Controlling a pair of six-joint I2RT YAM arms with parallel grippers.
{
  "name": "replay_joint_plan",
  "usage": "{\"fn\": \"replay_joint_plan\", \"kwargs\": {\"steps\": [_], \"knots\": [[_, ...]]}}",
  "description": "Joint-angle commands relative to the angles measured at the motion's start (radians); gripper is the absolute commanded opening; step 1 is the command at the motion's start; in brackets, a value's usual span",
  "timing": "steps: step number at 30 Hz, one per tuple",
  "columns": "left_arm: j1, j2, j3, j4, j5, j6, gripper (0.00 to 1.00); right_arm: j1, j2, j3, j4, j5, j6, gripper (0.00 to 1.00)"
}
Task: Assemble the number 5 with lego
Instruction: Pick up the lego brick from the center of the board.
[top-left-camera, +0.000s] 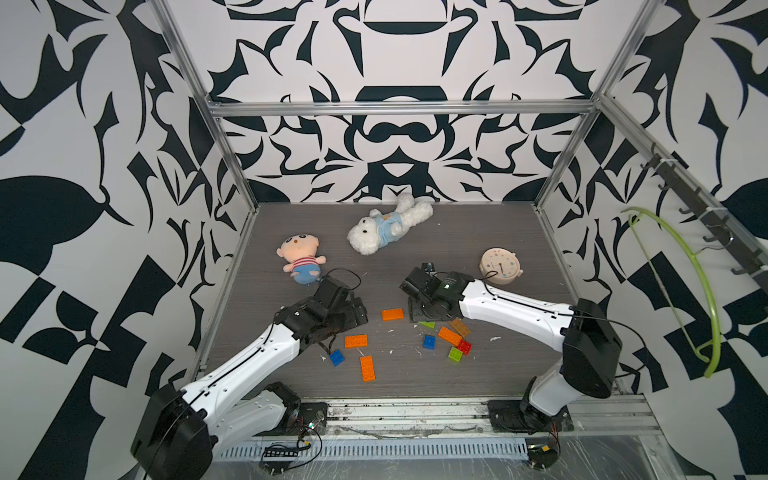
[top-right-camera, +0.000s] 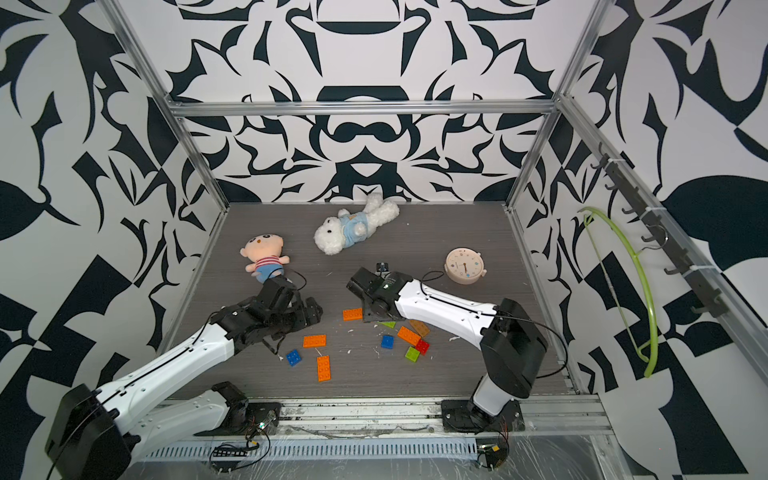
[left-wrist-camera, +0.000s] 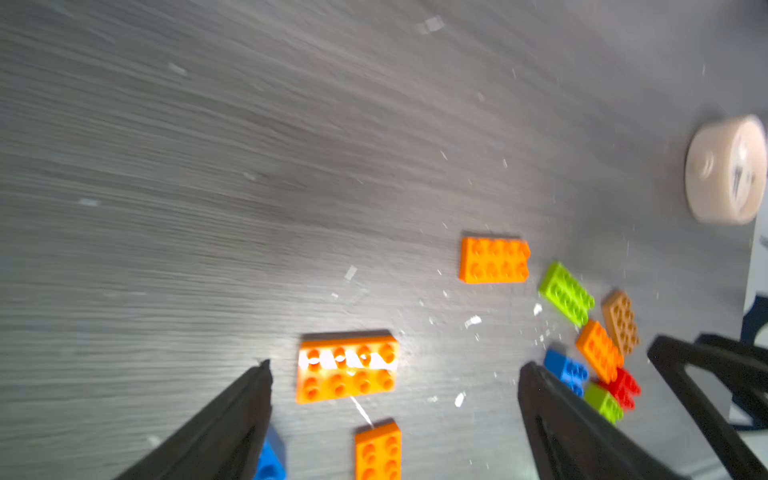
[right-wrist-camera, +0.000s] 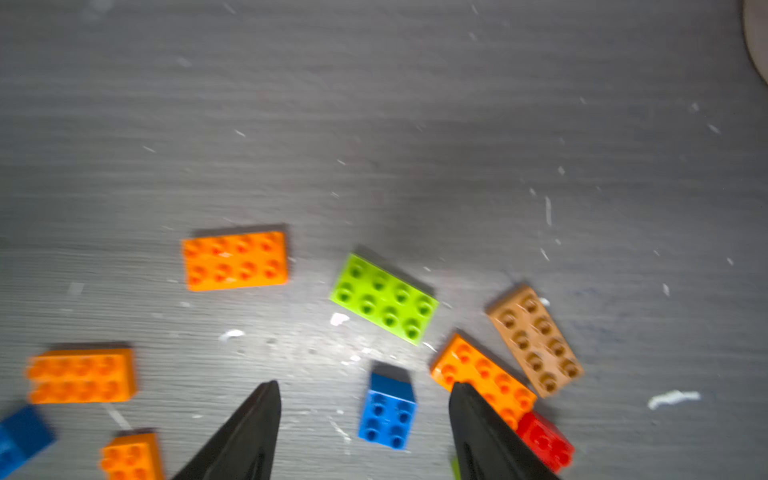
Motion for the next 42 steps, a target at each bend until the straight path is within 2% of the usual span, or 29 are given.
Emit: {"fn": "replay_joint_plan", "kwargs": {"steps": [1, 7, 8, 10, 16, 24, 32, 42], "knots": [[-0.059, 0.055, 0.03, 0.023, 0.0, -0.034, 0.99, 0.007, -0.024, -0.05, -0.052, -0.033, 0.018, 0.67], [-0.101, 0.096, 0.014, 0.107, 0.014, -0.064, 0.99, 0.018, -0.065, -0.113, -0.033, -0.04, 0.041, 0.65], [-0.104, 0.099, 0.015, 0.116, 0.021, -0.058, 0.99, 0.019, -0.066, -0.122, -0.013, -0.095, 0.031, 0.65], [-0.107, 0.107, 0.016, 0.133, 0.043, -0.046, 0.99, 0.022, -0.054, -0.127, 0.003, -0.125, 0.021, 0.65], [-0.11, 0.143, 0.025, 0.19, 0.143, -0.006, 0.99, 0.044, -0.008, -0.132, 0.039, -0.143, 0.028, 0.63], [-0.113, 0.175, 0.018, 0.211, 0.176, -0.02, 0.99, 0.042, -0.01, -0.183, 0.094, -0.14, 0.081, 0.59], [-0.114, 0.248, -0.007, 0.361, 0.352, -0.036, 0.99, 0.04, 0.006, -0.187, 0.116, -0.15, 0.092, 0.58], [-0.112, 0.21, -0.023, 0.284, 0.245, -0.065, 0.99, 0.036, 0.031, -0.187, 0.135, -0.141, 0.101, 0.52]]}}
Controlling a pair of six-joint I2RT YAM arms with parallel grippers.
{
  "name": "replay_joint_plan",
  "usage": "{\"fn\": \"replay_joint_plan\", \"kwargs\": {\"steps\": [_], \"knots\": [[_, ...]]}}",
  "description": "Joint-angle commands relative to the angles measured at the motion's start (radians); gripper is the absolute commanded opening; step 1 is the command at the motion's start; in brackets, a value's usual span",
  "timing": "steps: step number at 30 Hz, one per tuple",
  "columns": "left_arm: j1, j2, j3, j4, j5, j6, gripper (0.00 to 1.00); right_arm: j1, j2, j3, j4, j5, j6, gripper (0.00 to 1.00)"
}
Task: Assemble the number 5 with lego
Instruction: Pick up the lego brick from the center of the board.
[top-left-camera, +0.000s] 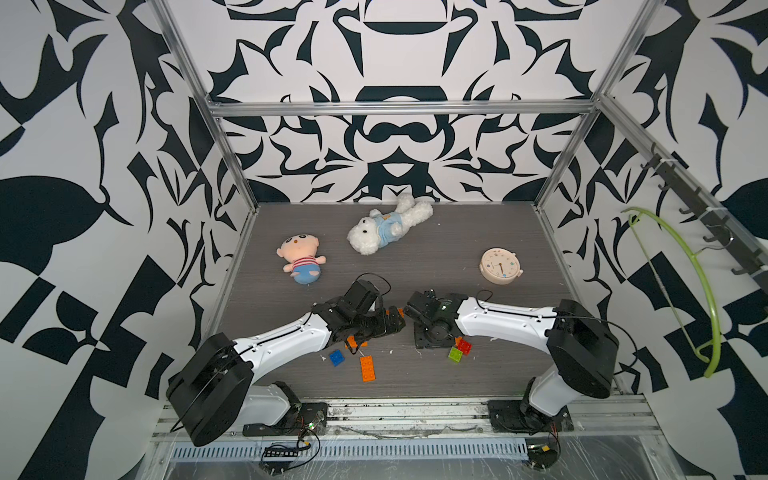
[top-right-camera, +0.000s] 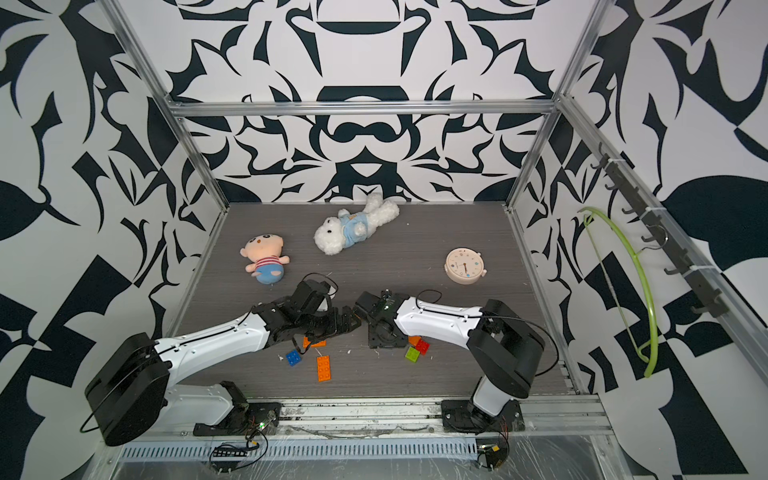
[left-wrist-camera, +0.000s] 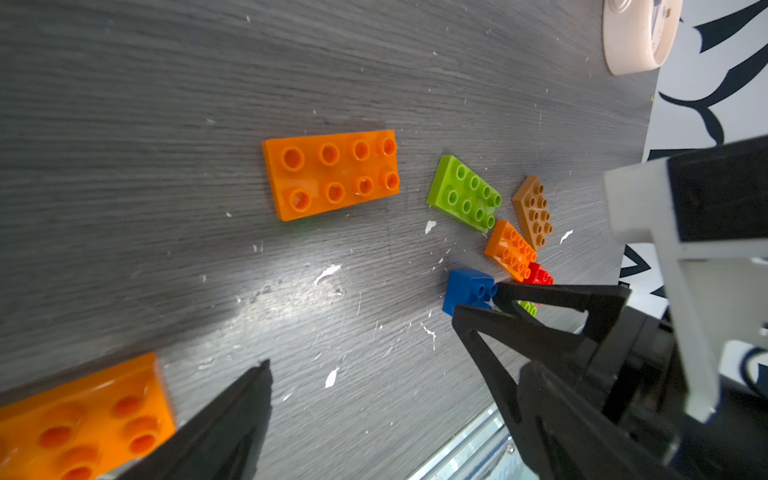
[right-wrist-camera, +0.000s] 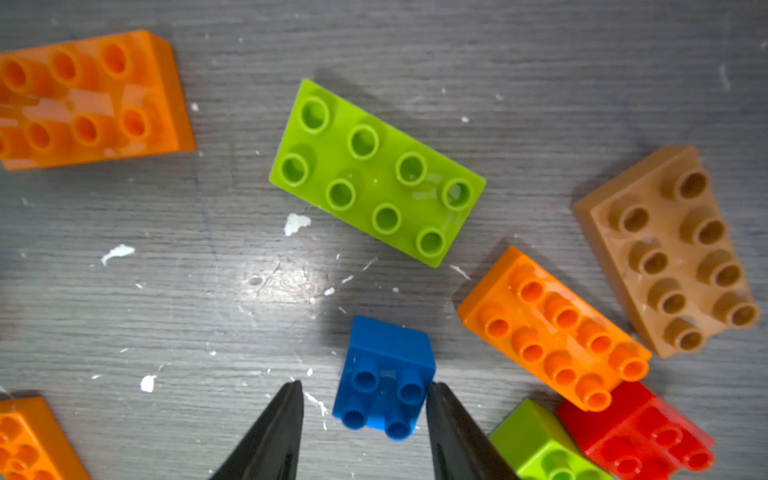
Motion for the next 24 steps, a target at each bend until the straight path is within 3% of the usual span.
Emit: {"fn": "replay_joint_plan", "kwargs": {"steps": [1, 24], "knots": [[-0.002, -0.017, -0.012, -0.041, -0.048, -0.013, 0.99, -0.004, 0.011, 0.005, -0.004, 0.02, 0.019, 0.52], [-0.002, -0.007, 0.008, -0.095, -0.119, -0.014, 0.99, -0.004, 0.049, 0.008, -0.001, 0.05, 0.054, 0.49]]}}
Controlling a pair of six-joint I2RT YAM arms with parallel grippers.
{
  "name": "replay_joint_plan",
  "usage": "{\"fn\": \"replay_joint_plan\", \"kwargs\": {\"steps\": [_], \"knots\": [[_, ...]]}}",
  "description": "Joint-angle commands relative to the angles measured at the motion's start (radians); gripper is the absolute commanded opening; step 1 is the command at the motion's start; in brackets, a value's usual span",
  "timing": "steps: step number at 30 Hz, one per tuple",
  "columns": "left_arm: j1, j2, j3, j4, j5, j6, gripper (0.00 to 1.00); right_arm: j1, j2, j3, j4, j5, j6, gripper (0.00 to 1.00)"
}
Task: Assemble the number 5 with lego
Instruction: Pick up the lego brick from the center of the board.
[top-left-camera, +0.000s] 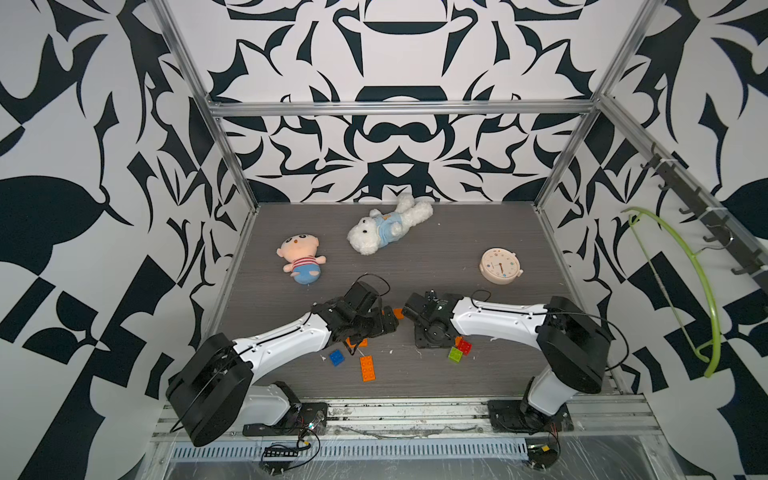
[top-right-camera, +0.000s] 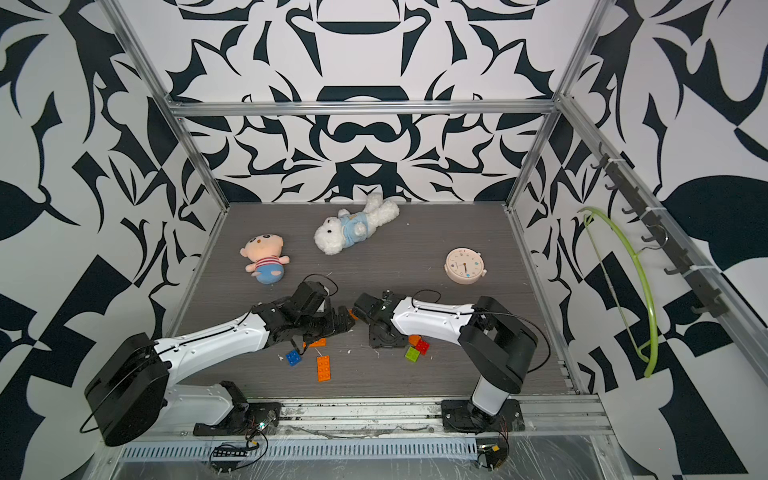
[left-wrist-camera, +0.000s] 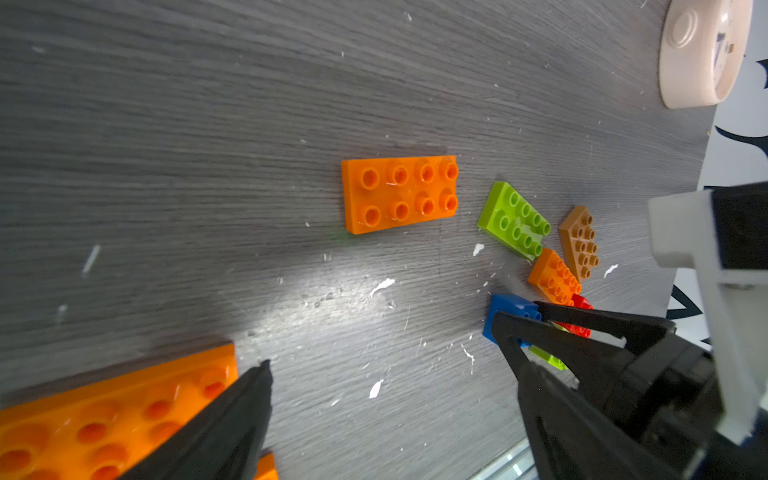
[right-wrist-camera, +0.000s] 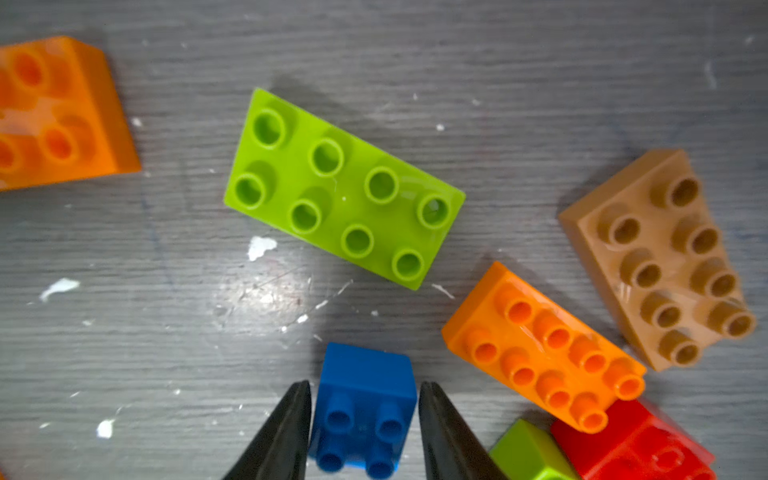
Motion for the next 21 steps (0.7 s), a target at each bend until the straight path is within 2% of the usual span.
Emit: {"fn": "replay_joint_plan", "kwargs": {"steps": [1, 9, 12, 15, 21], "knots": [[-0.001, -0.004, 0.01, -0.033, -0.018, 0.001, 0.99, -0.003, 0.0, 0.008, -0.003, 0.017, 0.025, 0.49], [-0.002, 0.002, 0.011, -0.038, -0.023, 0.0, 0.99, -0.003, -0.002, 0.009, 0.001, 0.02, 0.018, 0.43], [-0.001, -0.002, 0.011, -0.04, -0.03, 0.001, 0.99, -0.003, -0.01, 0.01, -0.012, 0.03, 0.017, 0.44], [-0.001, -0.001, 0.01, -0.04, -0.031, 0.001, 0.99, -0.003, -0.012, 0.019, -0.029, 0.036, 0.012, 0.49], [-0.002, 0.01, 0.013, -0.041, -0.029, 0.003, 0.99, -0.003, -0.02, 0.017, -0.019, 0.035, 0.009, 0.45]]}}
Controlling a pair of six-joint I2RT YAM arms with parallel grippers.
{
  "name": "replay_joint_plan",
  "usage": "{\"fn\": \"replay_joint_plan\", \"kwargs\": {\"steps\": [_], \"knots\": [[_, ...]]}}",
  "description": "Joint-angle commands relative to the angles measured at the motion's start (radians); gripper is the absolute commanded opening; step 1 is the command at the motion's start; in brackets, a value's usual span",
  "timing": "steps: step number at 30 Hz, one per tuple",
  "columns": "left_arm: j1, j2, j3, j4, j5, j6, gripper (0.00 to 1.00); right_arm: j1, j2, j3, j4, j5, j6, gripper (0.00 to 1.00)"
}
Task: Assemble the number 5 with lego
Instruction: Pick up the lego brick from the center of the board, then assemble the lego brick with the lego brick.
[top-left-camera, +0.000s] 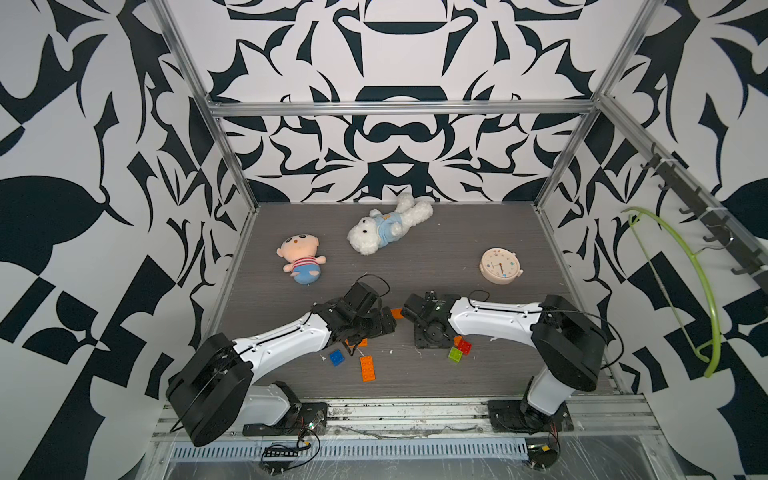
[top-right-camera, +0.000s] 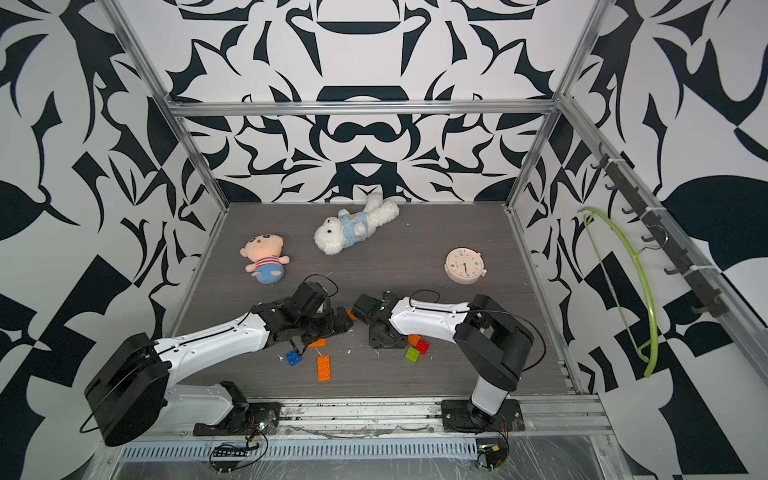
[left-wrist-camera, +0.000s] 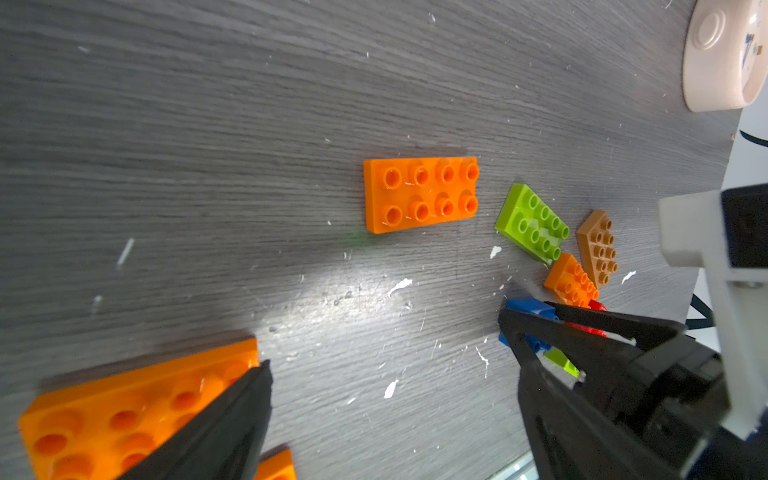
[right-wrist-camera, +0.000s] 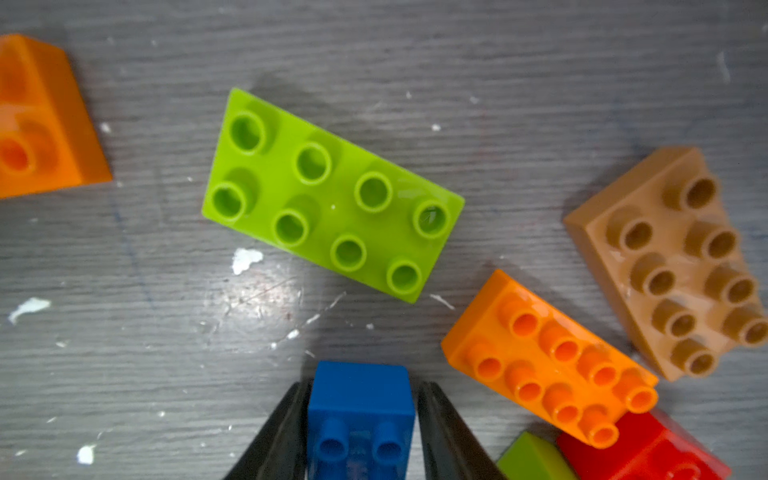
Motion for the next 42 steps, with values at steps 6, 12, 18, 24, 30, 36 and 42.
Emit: {"fn": "replay_joint_plan", "kwargs": {"steps": [6, 12, 18, 24, 30, 36, 42], "knots": [[-0.001, 0.014, 0.012, -0.021, -0.01, 0.0, 0.99, -0.003, -0.042, 0.02, -0.026, 0.022, -0.009, 0.42], [-0.002, 0.01, 0.012, -0.025, -0.02, 0.001, 0.99, -0.002, -0.055, 0.025, -0.041, 0.03, -0.017, 0.37], [-0.001, 0.002, 0.021, -0.047, -0.05, 0.0, 0.99, -0.001, -0.081, 0.049, -0.057, 0.033, -0.048, 0.36], [-0.001, -0.073, 0.016, -0.075, -0.153, -0.009, 0.99, -0.003, -0.061, 0.172, -0.044, 0.0, -0.176, 0.35], [0.037, -0.166, -0.019, -0.115, -0.274, -0.08, 0.99, -0.015, 0.045, 0.3, -0.026, -0.063, -0.226, 0.34], [0.079, -0.292, -0.116, -0.067, -0.332, -0.164, 0.99, -0.053, 0.147, 0.403, -0.053, -0.098, -0.281, 0.34], [0.08, -0.33, -0.118, -0.093, -0.357, -0.153, 0.99, -0.07, 0.214, 0.473, -0.09, -0.09, -0.322, 0.33]]}}
